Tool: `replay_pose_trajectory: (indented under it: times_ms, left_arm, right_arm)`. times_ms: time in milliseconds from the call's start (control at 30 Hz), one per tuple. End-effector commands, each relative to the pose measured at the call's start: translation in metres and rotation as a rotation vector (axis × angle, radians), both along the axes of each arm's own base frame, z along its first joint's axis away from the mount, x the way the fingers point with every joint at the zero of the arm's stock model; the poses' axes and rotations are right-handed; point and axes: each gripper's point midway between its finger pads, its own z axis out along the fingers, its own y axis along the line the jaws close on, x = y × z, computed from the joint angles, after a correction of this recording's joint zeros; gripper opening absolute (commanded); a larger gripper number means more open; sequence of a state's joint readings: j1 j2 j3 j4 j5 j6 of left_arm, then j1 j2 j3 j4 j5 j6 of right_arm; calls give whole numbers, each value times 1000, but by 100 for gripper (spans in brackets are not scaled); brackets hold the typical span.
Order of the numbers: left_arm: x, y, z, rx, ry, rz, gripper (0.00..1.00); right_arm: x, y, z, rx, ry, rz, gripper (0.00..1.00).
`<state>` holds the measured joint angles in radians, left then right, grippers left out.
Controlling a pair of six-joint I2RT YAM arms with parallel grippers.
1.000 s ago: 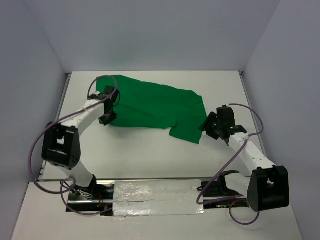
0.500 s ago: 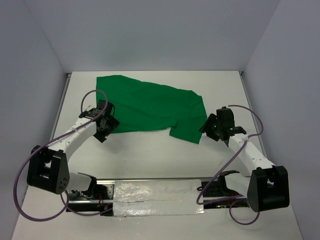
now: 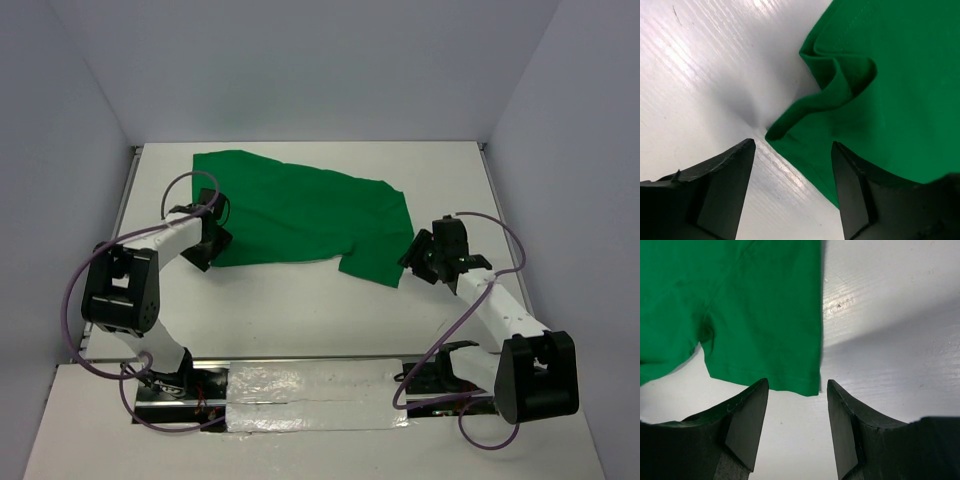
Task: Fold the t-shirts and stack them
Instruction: Flatten out the tshirt
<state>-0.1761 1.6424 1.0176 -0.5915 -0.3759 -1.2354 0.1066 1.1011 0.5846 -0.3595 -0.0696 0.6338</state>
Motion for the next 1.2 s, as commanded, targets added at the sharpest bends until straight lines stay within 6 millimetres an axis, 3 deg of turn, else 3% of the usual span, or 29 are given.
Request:
replay_pose_trajectory:
  times_ms: [0, 233, 433, 500, 600, 667, 700, 733, 900, 1167]
  left_arm:
    - [10, 10, 3, 33, -20, 45, 75]
    - [15, 9, -12, 27, -2, 55, 64]
    - [6, 10, -20, 24, 20, 63, 43]
    - [3, 11, -11, 23, 1, 64, 19]
    - [-4, 12, 0, 24, -7, 56, 0]
    - [-13, 12, 12, 14, -35, 40, 0]
    - [-17, 13, 15, 14, -46, 38, 0]
    - [-23, 13, 20, 7, -68, 19, 0]
    - [-42, 6, 16, -40, -67, -11, 0]
    - [-46, 3, 7, -61, -54, -14, 0]
  right_arm:
    - [2, 3, 1, 7, -23, 15, 58]
    - [3, 3, 0, 7, -17, 11, 58]
    - [0, -1, -4, -4, -2, -3, 58]
    - [-5, -2, -11, -7, 23, -17, 59]
    - [-14, -1, -20, 6, 59, -27, 60]
    - [-25, 4, -31, 44, 94, -27, 61]
    - [-28, 7, -34, 63, 99, -26, 69]
    - [-32, 9, -41, 87, 107, -35, 70]
    - [-36, 21, -57, 154, 139, -28, 71]
    - [-11, 34, -58, 183, 129, -27, 67]
